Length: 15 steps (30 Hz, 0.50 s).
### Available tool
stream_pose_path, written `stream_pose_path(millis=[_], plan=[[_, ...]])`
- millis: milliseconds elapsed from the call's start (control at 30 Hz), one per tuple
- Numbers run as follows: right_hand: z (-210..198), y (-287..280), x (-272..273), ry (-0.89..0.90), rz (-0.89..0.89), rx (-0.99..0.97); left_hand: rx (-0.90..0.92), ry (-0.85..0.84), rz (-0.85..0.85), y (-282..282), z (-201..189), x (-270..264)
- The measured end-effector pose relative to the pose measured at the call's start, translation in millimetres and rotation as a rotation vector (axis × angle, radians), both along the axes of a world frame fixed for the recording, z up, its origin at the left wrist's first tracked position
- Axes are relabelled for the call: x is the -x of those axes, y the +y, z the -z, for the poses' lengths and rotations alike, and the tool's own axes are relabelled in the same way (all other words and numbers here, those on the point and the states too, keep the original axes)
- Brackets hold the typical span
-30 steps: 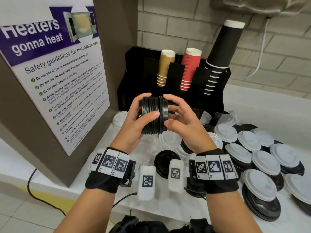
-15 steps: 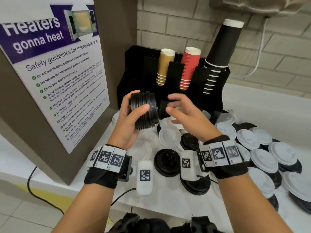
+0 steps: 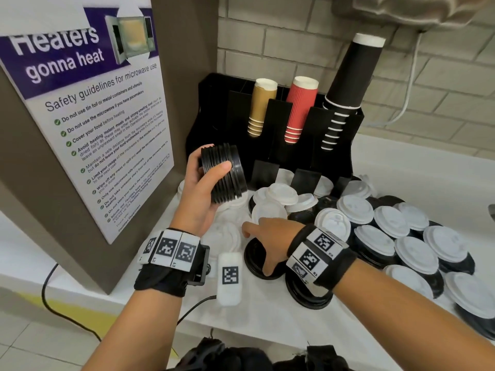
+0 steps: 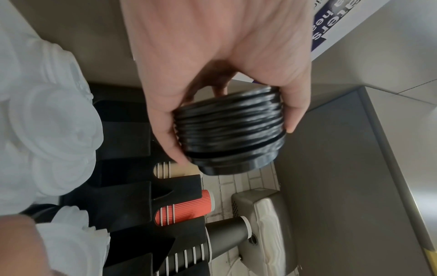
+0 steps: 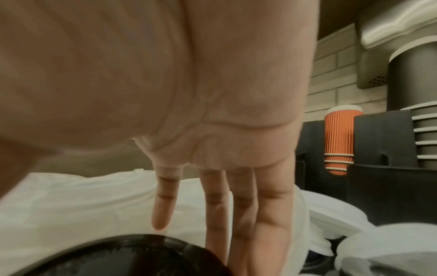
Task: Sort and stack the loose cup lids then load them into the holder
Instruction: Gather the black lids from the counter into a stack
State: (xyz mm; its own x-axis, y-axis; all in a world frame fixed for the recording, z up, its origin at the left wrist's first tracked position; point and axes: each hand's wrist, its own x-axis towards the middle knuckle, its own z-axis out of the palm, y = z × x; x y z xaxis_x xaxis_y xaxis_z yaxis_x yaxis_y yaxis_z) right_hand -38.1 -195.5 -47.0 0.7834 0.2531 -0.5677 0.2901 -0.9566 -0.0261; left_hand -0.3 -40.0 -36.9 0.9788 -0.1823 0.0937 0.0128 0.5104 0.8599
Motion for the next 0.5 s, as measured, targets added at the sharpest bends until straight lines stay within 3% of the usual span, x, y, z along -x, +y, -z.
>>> stream_pose_path(millis=[100,267,367,500], plan=[[-3,-9,-3,-0.034,0.037,-0.093,0.000,0.008,-0.017,2,-1,1],[-36,-42,-13,-0.237,0.232,-0.486,0.013,0.006,-0.024,5,-3,4],[-47,-55,-12,-0.420,0.393,-0.878,-0.003,-0.013,0.025,2,-3,8],[-43,-40,8,-0.429,0.530,-1.389,0.000,-0.006,0.059,-4,-1,10]])
